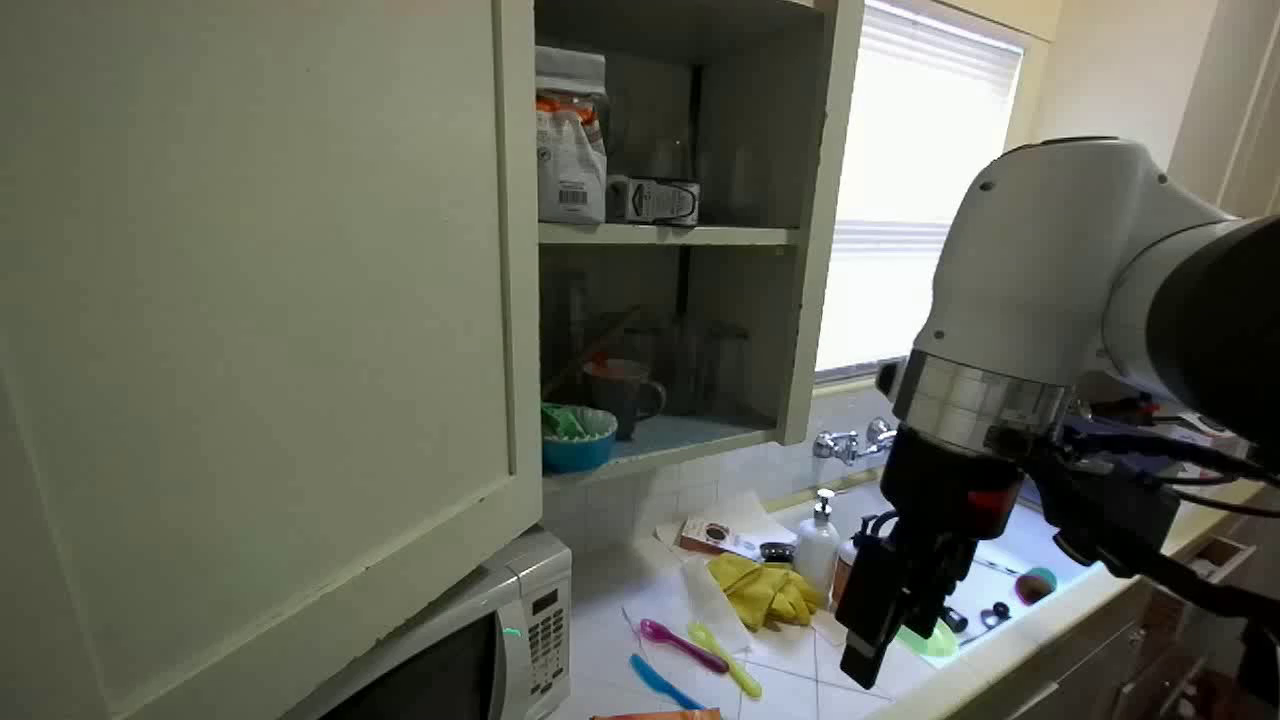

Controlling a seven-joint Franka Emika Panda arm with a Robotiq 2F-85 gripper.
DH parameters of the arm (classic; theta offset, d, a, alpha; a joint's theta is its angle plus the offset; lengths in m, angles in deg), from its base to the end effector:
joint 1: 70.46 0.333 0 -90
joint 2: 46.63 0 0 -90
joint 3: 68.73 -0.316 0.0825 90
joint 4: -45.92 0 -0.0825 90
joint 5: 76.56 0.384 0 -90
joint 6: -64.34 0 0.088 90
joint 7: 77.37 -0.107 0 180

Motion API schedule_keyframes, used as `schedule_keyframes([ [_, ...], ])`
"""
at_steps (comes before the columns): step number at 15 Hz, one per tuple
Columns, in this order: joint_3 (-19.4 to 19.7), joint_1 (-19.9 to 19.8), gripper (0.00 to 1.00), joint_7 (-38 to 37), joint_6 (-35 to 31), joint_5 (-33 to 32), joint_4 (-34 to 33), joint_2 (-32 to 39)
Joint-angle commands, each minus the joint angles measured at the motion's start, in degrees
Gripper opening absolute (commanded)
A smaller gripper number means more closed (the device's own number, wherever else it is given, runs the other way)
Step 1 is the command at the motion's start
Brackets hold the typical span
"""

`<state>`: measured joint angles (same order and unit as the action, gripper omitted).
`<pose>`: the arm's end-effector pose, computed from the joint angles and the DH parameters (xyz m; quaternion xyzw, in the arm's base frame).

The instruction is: Put the green spoon in the kitchen cabinet

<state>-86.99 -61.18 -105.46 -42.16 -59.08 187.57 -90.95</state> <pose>0.2866 0.1958 0.5424 -0.9941 0.0738 -0.0463 0.0648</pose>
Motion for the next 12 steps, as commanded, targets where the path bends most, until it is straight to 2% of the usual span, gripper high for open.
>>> schedule_keyframes([
  [1, -0.24, -0.39, 1.0, 0.22, 0.23, 0.18, -0.16, -0.04],
  [7, -0.24, -0.39, 1.0, 0.22, 0.23, 0.18, -0.16, -0.04],
  [12, 2.83, -4.82, 1.0, 1.76, -4.27, -1.95, 5.53, 0.18],
])
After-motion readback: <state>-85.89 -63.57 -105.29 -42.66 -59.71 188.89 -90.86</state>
